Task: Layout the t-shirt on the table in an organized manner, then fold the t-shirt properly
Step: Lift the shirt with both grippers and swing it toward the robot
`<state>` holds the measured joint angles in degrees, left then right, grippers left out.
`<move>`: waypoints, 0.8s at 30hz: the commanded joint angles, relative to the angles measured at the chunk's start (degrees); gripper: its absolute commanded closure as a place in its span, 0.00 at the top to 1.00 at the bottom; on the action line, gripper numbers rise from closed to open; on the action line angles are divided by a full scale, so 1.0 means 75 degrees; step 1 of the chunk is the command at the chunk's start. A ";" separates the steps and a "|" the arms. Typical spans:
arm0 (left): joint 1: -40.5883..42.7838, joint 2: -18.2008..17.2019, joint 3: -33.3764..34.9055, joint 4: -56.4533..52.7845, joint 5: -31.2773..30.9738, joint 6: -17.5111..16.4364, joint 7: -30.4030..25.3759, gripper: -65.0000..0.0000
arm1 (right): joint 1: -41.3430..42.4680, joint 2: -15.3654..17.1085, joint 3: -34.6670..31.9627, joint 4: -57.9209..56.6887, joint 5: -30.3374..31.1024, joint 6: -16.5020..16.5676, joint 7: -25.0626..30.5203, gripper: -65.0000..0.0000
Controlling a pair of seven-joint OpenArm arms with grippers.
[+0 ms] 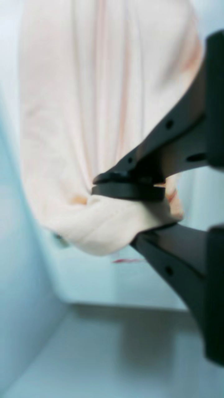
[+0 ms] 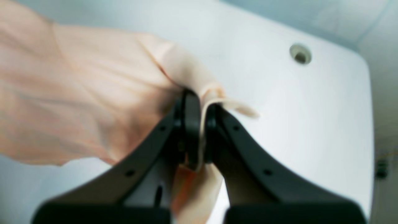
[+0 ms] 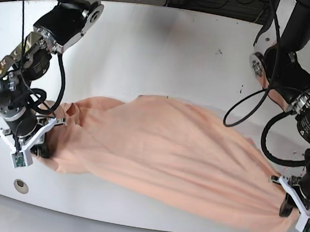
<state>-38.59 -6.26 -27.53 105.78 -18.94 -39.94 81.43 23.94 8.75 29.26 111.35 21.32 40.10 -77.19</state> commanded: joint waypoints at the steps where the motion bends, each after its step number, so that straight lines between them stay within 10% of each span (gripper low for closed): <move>1: -0.0698 -0.0073 0.0078 -0.0043 -0.0036 -0.0008 -0.0190 0.00 | 0.0705 0.0316 -0.0109 -0.0083 0.0070 -0.0013 0.0205 0.03; 24: -0.4144 -0.0085 0.0090 -0.1778 0.0726 -0.0008 -0.0325 0.00 | 0.5534 0.2027 -0.1832 -0.2686 0.0140 -0.0013 0.0205 0.03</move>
<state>-67.29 -6.57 -27.03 92.07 -13.93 -39.94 80.12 62.00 22.50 15.92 91.55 22.79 40.29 -76.38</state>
